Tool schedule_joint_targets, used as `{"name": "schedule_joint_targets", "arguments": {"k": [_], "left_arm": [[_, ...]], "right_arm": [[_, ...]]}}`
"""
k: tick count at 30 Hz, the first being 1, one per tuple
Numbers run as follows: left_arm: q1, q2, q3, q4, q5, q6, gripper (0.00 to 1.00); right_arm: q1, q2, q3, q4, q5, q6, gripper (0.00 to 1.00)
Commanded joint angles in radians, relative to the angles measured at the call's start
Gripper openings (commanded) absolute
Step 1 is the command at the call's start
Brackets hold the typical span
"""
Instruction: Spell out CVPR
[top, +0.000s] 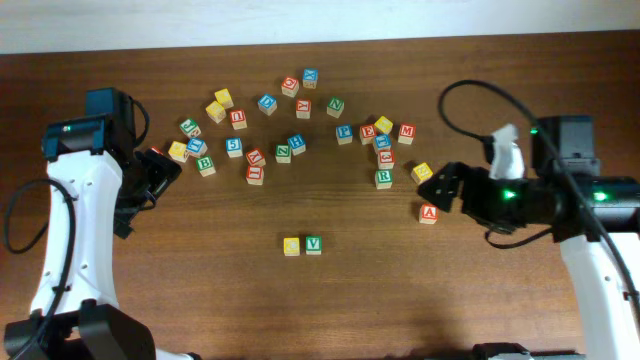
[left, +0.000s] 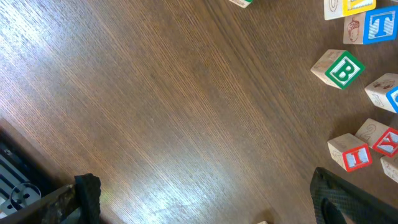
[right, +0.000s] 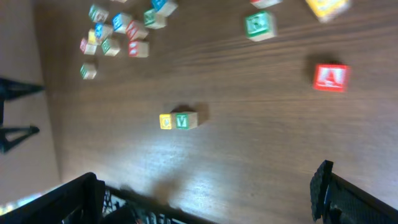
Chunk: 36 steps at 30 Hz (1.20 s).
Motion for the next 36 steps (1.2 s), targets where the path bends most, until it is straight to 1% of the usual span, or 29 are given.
{"name": "schedule_joint_targets", "arguments": {"k": [1, 3, 5, 8, 10, 14, 16, 18, 21, 24, 26, 27, 30, 31, 36], "left_arm": [[0.007, 0.0, -0.003, 0.0, -0.001, -0.01, 0.99], [0.007, 0.0, -0.003, 0.0, -0.001, -0.01, 0.99], [0.007, 0.0, -0.003, 0.0, -0.001, -0.01, 0.99], [0.007, 0.0, -0.003, 0.0, -0.001, -0.01, 0.99], [0.007, 0.0, -0.003, 0.0, -0.001, -0.01, 0.99], [0.007, 0.0, -0.003, 0.0, -0.001, -0.01, 0.99], [0.007, 0.0, -0.003, 0.0, -0.001, -0.01, 0.99], [0.007, 0.0, -0.003, 0.0, -0.001, -0.01, 0.99], [0.007, 0.0, -0.003, 0.0, -0.001, -0.01, 0.99], [0.007, 0.001, -0.003, 0.002, -0.001, -0.01, 0.99], [0.007, 0.001, -0.003, 0.003, -0.002, -0.01, 0.99], [0.007, 0.001, -0.003, 0.003, -0.001, -0.01, 0.99], [0.007, 0.001, -0.003, 0.003, -0.002, -0.01, 0.99], [0.007, 0.001, -0.003, 0.003, -0.002, -0.01, 0.99], [0.007, 0.001, -0.003, 0.003, -0.001, -0.01, 0.99]], "right_arm": [[0.115, 0.026, 0.021, 0.045, -0.011, -0.006, 0.98], [0.191, 0.071, 0.021, 0.067, -0.008, -0.006, 0.98], [0.237, 0.117, 0.021, 0.076, -0.008, 0.0, 0.98], [0.316, 0.227, 0.021, 0.078, -0.008, 0.013, 0.98], [0.362, 0.288, 0.021, 0.079, -0.009, 0.048, 0.98], [0.426, 0.327, 0.021, 0.126, -0.009, 0.065, 0.98], [0.433, 0.327, 0.021, 0.144, -0.013, 0.066, 0.98], [0.433, 0.326, 0.024, 0.144, -0.037, 0.114, 0.98], [0.433, 0.323, 0.067, 0.143, -0.061, 0.114, 0.98], [0.432, 0.314, 0.167, 0.119, -0.061, 0.113, 0.98], [0.431, 0.314, 0.239, 0.104, -0.056, 0.076, 0.98], [0.43, 0.314, 0.286, 0.092, -0.036, 0.045, 0.98], [0.417, 0.314, 0.376, 0.038, 0.11, 0.045, 0.98], [0.41, 0.314, 0.38, 0.033, 0.141, 0.045, 0.98], [0.406, 0.315, 0.38, 0.02, 0.158, 0.045, 0.98]]}}
